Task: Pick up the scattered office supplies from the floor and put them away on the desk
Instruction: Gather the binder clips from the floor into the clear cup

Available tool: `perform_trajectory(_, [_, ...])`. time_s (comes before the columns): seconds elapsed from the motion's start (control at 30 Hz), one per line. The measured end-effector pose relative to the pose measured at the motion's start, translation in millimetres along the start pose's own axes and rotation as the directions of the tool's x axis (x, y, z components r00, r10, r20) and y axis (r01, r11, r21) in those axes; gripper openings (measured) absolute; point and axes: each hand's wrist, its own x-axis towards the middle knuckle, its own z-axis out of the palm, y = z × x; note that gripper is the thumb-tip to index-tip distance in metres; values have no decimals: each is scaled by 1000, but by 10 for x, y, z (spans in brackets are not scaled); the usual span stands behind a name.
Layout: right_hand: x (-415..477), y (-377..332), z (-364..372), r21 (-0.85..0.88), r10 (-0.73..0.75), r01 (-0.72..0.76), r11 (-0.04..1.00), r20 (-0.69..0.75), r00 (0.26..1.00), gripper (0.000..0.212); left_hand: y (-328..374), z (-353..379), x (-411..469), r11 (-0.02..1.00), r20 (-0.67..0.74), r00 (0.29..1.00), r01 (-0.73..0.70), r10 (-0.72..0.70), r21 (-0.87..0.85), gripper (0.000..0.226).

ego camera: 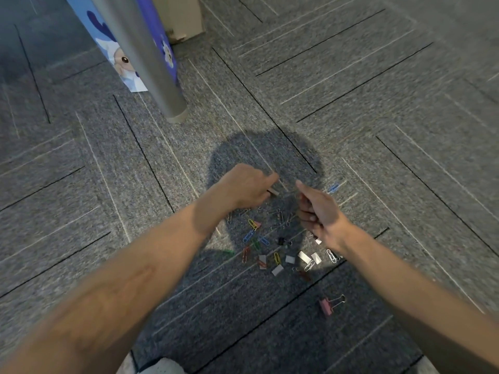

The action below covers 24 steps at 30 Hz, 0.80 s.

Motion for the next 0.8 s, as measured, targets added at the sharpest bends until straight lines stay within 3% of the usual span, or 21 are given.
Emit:
perform_trajectory(0.1, [6, 1, -24, 44, 17, -16, 999, -37, 999, 42, 15, 39, 19, 999, 5, 1000, -24, 24, -46, 28])
perform_trajectory(0.17, [10, -9, -27, 106, 31, -26, 994, -45, 998, 39, 39, 45, -19, 936, -8, 993, 108, -117, -335, 30])
perform_trajectory(0.2, [14, -19, -25, 135, 35, -29, 990, -43, 998, 37, 69, 38, -53, 807, 3, 977, 177, -212, -563, 29])
perform_trajectory(0.23, [10, -28, -20, 157, 37, -31, 987, -37, 999, 35, 104, 31, -94, 577, 36, 955, 206, -293, -791, 30])
perform_trajectory(0.27, [9, -36, -8, 176, 34, -29, 984, -29, 999, 34, 144, 11, -143, 261, 90, 937, 185, -337, -947, 32])
perform_trajectory(0.3, [3, -45, 8, 191, 27, -23, 981, -18, 999, 34, 181, -12, -193, -50, 142, 931, 133, -336, -990, 34])
perform_trajectory(0.33, [-6, -52, 28, 200, 14, -13, 980, -4, 1000, 33, 215, -32, -250, -290, 156, 938, 63, -310, -955, 34])
perform_trajectory(0.37, [-17, -60, 52, 202, -2, -1, 979, 16, 1000, 33, 237, -46, -303, -458, 134, 949, -12, -285, -889, 34])
perform_trajectory(0.43, [-45, -78, 114, 193, -40, 26, 981, 68, 997, 33, 268, -107, -398, -650, 52, 966, -130, -253, -749, 32])
perform_trajectory(0.57, [-69, -91, 212, 192, -80, 51, 980, 148, 986, 34, 313, -213, -524, -746, -47, 966, -228, -255, -626, 42])
perform_trajectory(0.8, [-153, -305, 370, 194, -82, 36, 980, 232, 969, 33, 177, -285, -694, -665, 22, 925, -257, -380, -701, 37])
